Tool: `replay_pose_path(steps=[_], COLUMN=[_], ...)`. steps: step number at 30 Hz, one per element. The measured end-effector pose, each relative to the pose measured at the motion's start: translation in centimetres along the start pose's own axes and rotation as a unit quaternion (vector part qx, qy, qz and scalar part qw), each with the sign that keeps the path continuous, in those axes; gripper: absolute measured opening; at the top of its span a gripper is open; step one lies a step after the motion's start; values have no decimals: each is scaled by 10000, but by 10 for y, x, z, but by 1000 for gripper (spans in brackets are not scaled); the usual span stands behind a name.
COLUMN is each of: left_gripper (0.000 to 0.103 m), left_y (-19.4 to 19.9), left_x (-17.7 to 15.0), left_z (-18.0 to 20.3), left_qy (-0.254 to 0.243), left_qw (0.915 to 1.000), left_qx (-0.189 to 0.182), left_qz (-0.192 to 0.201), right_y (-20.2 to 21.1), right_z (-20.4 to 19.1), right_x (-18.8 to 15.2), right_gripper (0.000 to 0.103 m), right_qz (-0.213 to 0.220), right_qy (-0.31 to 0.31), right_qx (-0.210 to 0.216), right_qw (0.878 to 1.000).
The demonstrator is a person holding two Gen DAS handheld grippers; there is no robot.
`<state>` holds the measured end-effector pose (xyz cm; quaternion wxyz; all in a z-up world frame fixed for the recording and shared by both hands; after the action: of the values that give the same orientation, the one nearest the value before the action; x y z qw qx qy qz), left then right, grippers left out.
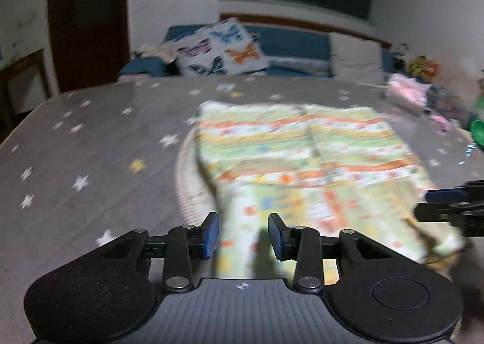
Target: Fold clothes
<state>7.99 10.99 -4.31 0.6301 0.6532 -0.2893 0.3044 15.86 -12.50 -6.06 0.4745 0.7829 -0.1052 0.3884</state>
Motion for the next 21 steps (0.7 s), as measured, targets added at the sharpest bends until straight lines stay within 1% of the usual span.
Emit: replay_pose_path(steps=[1,2,3,4,5,7,9,13,17,21], left_gripper=[39,35,29,15,11,5,4,3,4,5], left_y=[-2,-5,-7,-7,-7,-3,-1,2,4,7], left_x=[-2,-4,-6,-6,-6,-6,-6,2,10,19], left_z=[-3,-6,-9,-11,-12,-15,-17,-14,-10,-7], left_qy=[24,48,72,122,176,229,240,168,92,17], left_qw=[10000,10000,9999,9999,9997,9997,9997,9998,9997,9995], left_qx=[-8,-17,-25,-75,-132,-102,-29,-61,-100,-139], left_qz=[-24,-47,-71,-65,-55,14,53,124,196,268], right_y=[0,0,-1,-1,-1,-1,-2,-1,7,9], right_z=[-1,-1,-1,-1,-1,-1,-1,-2,-5,-10], right_x=[0,0,0,0,-1,-2,-2,-3,-3,4], right_gripper=[47,47,47,47,47,47,47,47,47,46], right_qz=[-5,-7,-12,-23,-35,-58,-60,-57,49,138], right_qy=[3,7,6,4,6,18,49,109,217,294], right_qx=[-8,-16,-23,-29,-35,-49,-66,-94,-121,-60], right_qw=[10000,10000,10000,10000,10000,10000,9999,9999,9997,9995])
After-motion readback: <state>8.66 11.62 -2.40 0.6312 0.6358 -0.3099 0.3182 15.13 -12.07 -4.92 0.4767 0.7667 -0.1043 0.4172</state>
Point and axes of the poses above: each gripper's, at about its wrist camera, not at the fingertips, and y roughly against the way its jaws point, z to its right, x to its top, the point moved 5 cm from there along -y, roughly the way its jaws point, and after that the axes turned 6 degrees about -y, right-handed, at the moved point
